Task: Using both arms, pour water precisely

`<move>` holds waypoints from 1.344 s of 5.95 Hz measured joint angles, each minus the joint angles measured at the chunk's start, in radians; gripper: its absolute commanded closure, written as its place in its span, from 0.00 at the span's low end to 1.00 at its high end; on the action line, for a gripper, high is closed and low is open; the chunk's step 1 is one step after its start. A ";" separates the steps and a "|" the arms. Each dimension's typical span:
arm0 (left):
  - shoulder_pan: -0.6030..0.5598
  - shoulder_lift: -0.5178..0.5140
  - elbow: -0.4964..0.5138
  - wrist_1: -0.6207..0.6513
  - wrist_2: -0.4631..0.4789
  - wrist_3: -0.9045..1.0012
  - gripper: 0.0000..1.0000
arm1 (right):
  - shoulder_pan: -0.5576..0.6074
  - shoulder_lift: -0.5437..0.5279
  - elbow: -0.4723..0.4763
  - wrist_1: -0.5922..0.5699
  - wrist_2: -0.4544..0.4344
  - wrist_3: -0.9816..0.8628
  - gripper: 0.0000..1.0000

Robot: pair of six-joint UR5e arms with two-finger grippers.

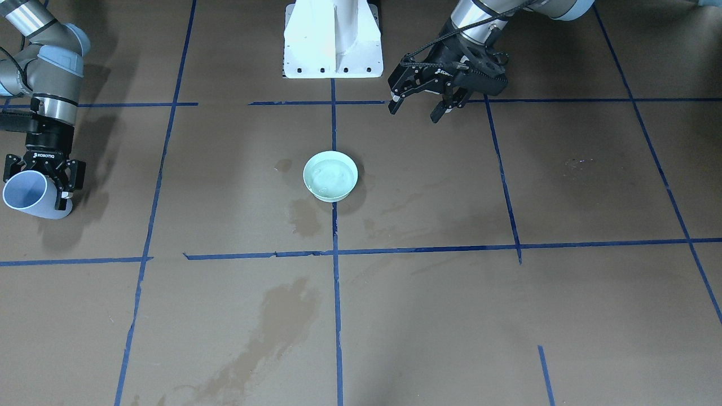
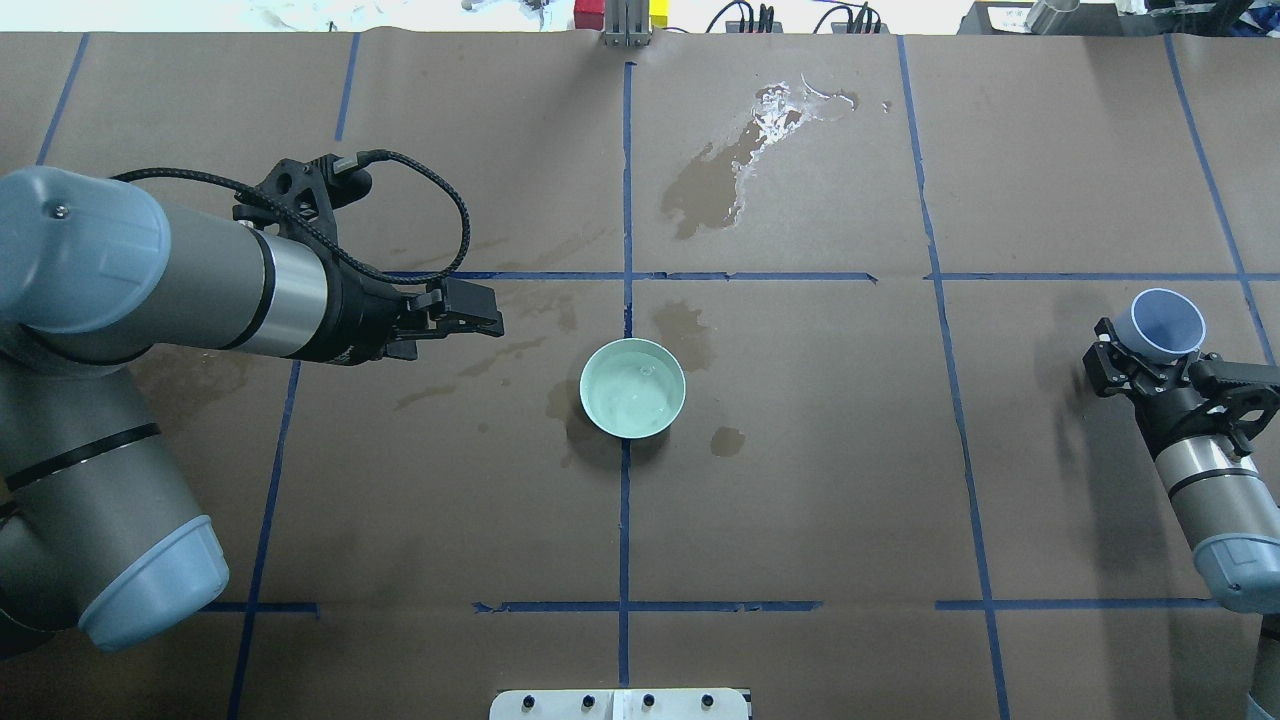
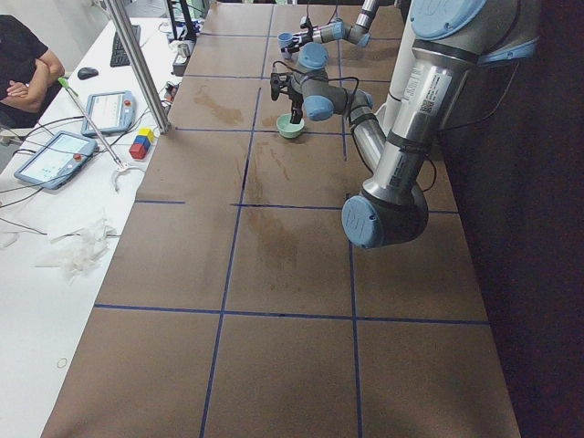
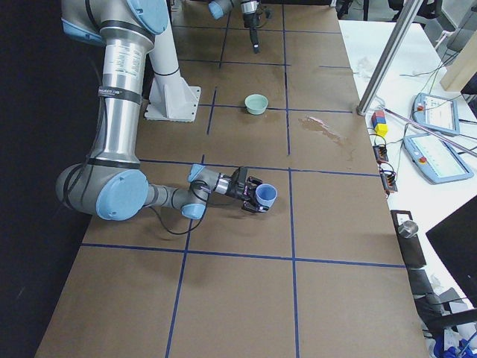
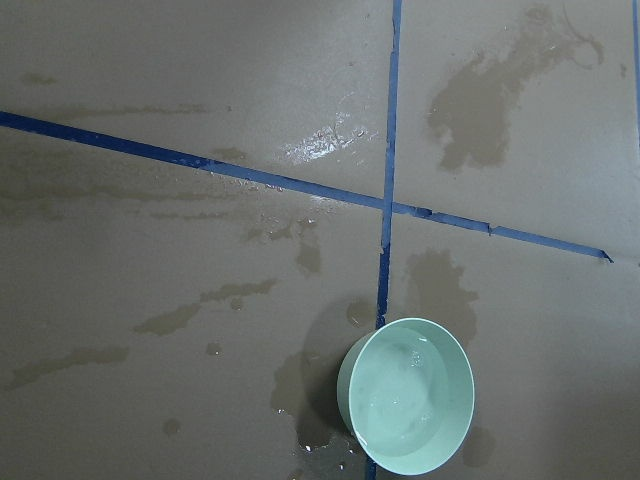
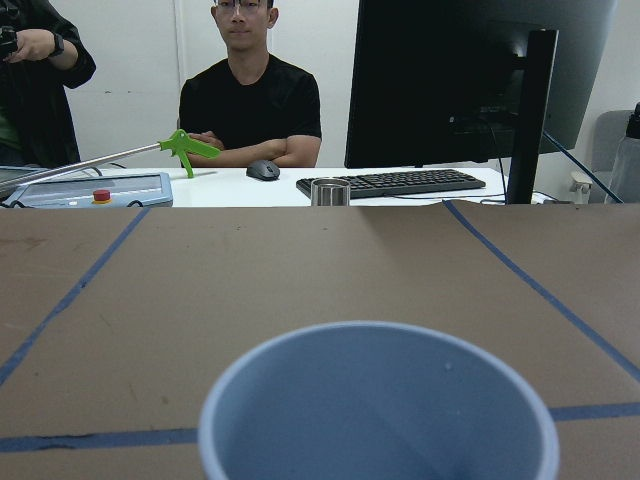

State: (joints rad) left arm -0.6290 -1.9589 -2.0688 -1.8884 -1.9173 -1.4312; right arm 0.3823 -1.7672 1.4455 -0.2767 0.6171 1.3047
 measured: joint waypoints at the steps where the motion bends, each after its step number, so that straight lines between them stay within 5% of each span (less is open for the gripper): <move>1: 0.000 0.000 -0.002 0.000 0.000 0.000 0.00 | 0.001 -0.005 -0.018 0.048 0.001 0.000 0.00; 8: 0.000 0.000 -0.016 0.002 0.000 0.000 0.00 | 0.009 -0.044 -0.050 0.232 0.002 -0.078 0.00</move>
State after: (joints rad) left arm -0.6289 -1.9588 -2.0848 -1.8868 -1.9175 -1.4316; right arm 0.3910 -1.8108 1.3957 -0.0448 0.6193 1.2270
